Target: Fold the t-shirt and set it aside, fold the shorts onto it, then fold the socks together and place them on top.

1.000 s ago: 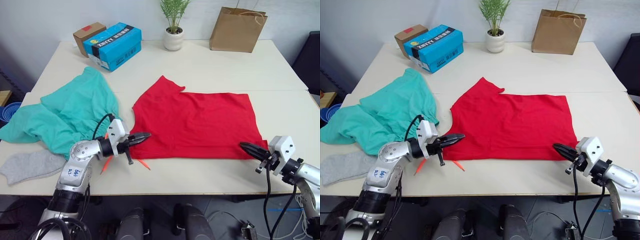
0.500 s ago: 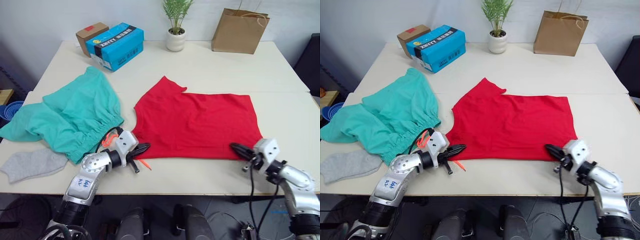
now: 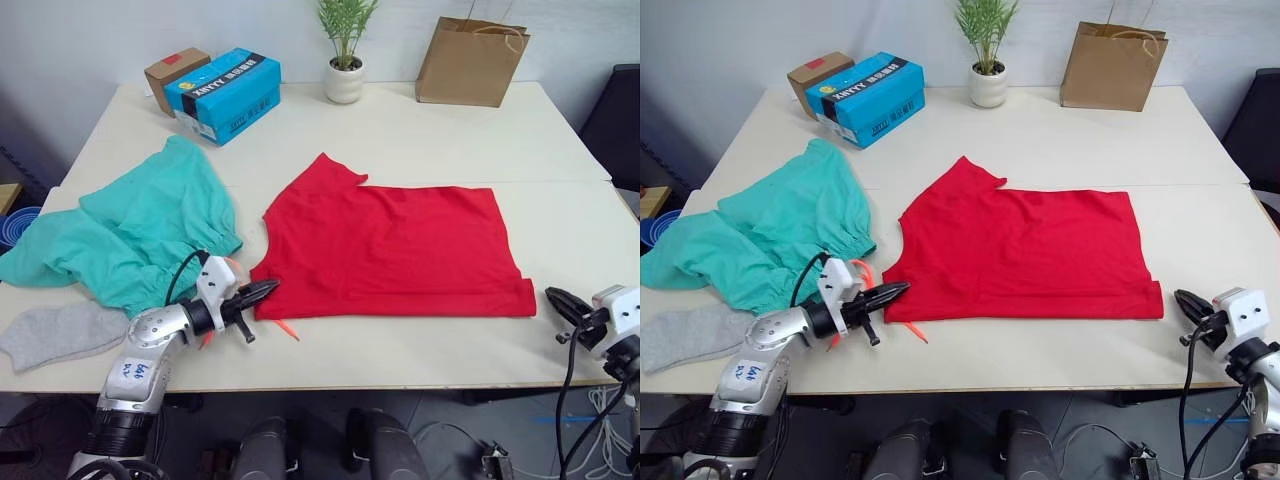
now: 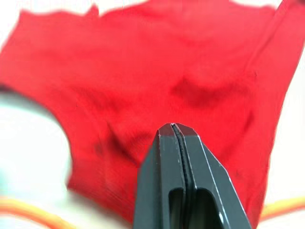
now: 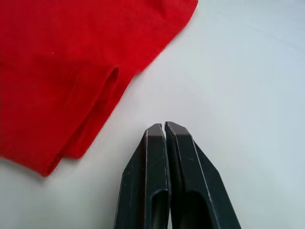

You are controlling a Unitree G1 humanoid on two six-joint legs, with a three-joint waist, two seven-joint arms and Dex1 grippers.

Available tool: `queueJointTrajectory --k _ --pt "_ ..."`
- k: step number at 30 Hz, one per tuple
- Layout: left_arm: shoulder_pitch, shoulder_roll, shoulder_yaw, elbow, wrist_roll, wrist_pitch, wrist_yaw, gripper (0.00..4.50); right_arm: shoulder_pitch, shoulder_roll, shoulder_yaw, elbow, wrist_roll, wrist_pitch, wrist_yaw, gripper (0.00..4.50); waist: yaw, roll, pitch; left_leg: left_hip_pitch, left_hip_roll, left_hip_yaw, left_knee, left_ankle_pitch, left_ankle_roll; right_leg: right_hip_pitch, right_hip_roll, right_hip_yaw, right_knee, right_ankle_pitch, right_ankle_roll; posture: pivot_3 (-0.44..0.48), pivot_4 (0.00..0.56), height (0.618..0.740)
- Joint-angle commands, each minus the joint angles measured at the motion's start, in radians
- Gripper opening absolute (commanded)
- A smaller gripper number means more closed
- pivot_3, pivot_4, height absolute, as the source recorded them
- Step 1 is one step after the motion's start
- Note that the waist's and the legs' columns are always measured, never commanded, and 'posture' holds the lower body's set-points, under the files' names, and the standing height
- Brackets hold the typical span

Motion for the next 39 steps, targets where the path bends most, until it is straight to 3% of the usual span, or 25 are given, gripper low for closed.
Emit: queueJointTrajectory --k 1,4,7,17,18,24,31,35,38,39 --pt "0.022 0.037 -0.02 -0.114 -0.027 -0.001 -0.055 0.0 0.065 0.026 0.044 -0.287 0.039 0.06 0.026 0.09 0.002 0.0 0.0 0.0 0.0 0.0 0.0 0.0 0.0 0.0 0.0 0.0 0.0 0.0 0.0 0.0 0.15 0.74" --pt "0.056 0.097 -0.055 -0.153 0.026 -0.024 -0.094 0.0 0.151 0.004 0.121 -0.482 0.019 0.104 0.093 0.09 0.006 0.001 -0.001 0.0 0.001 0.0 -0.001 -0.003 -0.006 0.0 0.0 -0.001 0.0 -0.001 -0.001 0.0 0.15 0.74" --pt "0.065 0.14 -0.077 -0.147 0.073 -0.061 -0.11 0.62 0.183 -0.057 0.144 -0.556 0.025 0.166 0.162 0.71 0.011 0.002 0.0 -0.001 0.001 0.0 -0.002 -0.003 -0.006 -0.001 0.0 -0.001 -0.001 -0.001 -0.001 0.0 0.15 0.74" --pt "-0.002 0.149 -0.147 -0.082 0.201 -0.074 -0.064 3.79 0.149 -0.172 0.175 -0.363 -0.131 0.06 0.24 4.19 0.008 0.002 0.0 -0.002 0.0 0.0 -0.001 -0.003 -0.001 0.0 0.0 -0.002 -0.004 0.0 0.0 0.0 0.15 0.74" --pt "-0.013 0.146 -0.163 -0.076 0.215 -0.07 -0.063 4.1 0.138 -0.174 0.171 -0.329 -0.14 0.052 0.235 4.23 0.006 0.002 0.0 -0.002 0.0 0.0 -0.001 -0.002 0.0 -0.001 0.0 -0.002 -0.004 0.0 -0.001 0.0 0.15 0.74" --pt "-0.056 0.151 -0.237 -0.058 0.283 -0.063 -0.075 4.1 0.096 -0.196 0.175 -0.197 -0.169 0.037 0.232 4.23 0.007 0.001 0.0 -0.001 0.0 0.0 0.0 -0.002 0.001 0.001 0.0 -0.002 -0.004 0.0 0.0 0.0 0.15 0.74" --pt "-0.069 0.092 -0.243 -0.079 0.305 0.041 0.008 4.1 0.017 -0.215 0.205 -0.051 -0.203 -0.008 0.237 4.23 0.008 -0.001 -0.002 -0.001 0.0 -0.001 0.001 -0.003 0.001 0.002 -0.001 -0.002 -0.005 0.001 0.001 0.0 0.15 0.74" --pt "-0.066 0.108 -0.248 -0.086 0.334 0.063 0.018 4.1 -0.019 -0.215 0.233 -0.022 -0.214 -0.023 0.248 4.23 0.007 -0.003 -0.003 0.001 0.0 -0.001 0.001 -0.002 0.002 0.004 -0.001 -0.002 -0.005 0.001 0.001 0.0 0.15 0.74" --pt "-0.059 0.128 -0.241 -0.077 0.356 0.053 0.028 4.14 -0.041 -0.21 0.251 -0.015 -0.226 -0.045 0.25 3.68 0.006 -0.005 -0.005 0.001 0.0 -0.001 0.001 -0.005 -0.003 0.004 -0.001 -0.002 -0.004 0.001 0.001 0.0 0.15 0.74" --pt "-0.057 0.134 -0.236 -0.074 0.358 0.05 0.032 3.95 -0.047 -0.208 0.256 -0.013 -0.23 -0.051 0.247 3.35 0.006 -0.006 -0.005 0.001 0.0 -0.001 0.001 -0.005 -0.003 0.004 -0.001 -0.002 -0.004 0.001 0.001 0.0 0.15 0.74"
